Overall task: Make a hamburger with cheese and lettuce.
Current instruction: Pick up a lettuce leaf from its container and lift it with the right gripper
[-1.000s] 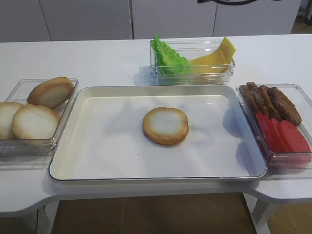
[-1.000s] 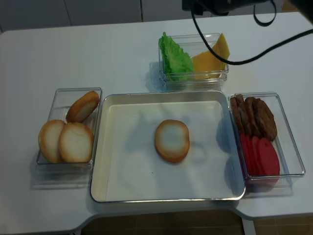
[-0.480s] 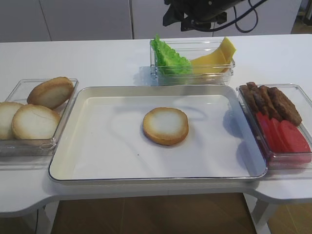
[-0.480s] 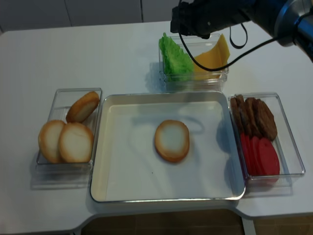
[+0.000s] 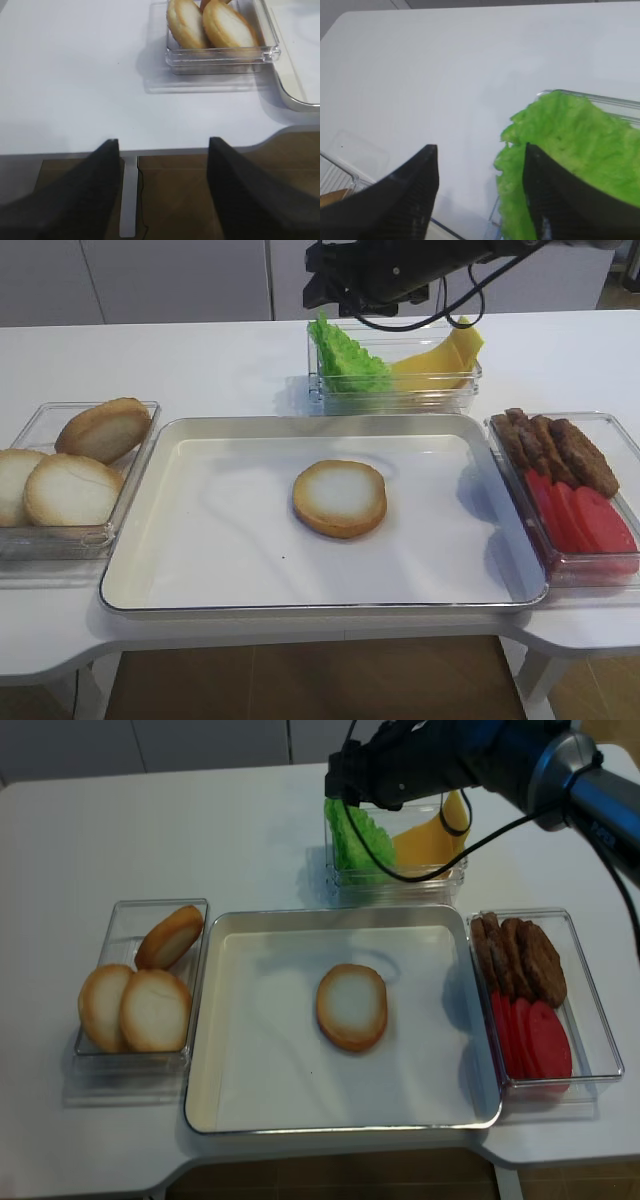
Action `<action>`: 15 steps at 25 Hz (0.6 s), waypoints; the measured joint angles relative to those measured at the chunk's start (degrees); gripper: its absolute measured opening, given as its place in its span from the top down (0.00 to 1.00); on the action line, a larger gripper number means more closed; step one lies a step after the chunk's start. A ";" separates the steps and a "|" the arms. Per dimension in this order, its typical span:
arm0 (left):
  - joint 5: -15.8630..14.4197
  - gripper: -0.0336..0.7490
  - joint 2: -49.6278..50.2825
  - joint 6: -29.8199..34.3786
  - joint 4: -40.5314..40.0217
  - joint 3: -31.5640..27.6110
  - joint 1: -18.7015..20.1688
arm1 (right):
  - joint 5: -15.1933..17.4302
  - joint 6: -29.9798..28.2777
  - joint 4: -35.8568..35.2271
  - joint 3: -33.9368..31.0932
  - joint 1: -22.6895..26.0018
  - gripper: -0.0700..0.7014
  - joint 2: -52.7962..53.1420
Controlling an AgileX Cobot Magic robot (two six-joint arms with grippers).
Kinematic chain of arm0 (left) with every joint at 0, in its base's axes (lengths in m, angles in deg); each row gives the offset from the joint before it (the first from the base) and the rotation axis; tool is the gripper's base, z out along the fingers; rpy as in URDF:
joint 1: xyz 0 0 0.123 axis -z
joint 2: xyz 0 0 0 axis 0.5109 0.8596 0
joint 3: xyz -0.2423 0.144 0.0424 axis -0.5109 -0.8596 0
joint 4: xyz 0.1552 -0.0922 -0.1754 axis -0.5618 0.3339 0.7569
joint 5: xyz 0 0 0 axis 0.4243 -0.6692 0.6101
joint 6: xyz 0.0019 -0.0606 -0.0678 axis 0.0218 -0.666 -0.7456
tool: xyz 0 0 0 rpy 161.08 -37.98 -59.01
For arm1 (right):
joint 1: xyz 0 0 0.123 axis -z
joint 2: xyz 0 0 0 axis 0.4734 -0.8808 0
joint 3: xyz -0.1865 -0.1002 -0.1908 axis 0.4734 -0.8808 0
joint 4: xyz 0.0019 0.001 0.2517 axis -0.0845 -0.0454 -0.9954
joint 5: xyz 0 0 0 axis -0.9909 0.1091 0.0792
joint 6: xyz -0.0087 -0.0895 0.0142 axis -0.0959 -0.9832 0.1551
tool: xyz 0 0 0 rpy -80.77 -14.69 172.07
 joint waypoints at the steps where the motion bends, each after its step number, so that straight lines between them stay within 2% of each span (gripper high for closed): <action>1: 0.04 0.43 0.00 0.00 0.00 0.00 0.00 | -0.62 -0.40 0.00 0.00 -0.56 0.36 -0.06; 15: 0.04 0.43 0.00 0.00 0.00 0.00 0.00 | -5.02 -0.98 3.07 0.09 -1.40 0.38 -1.12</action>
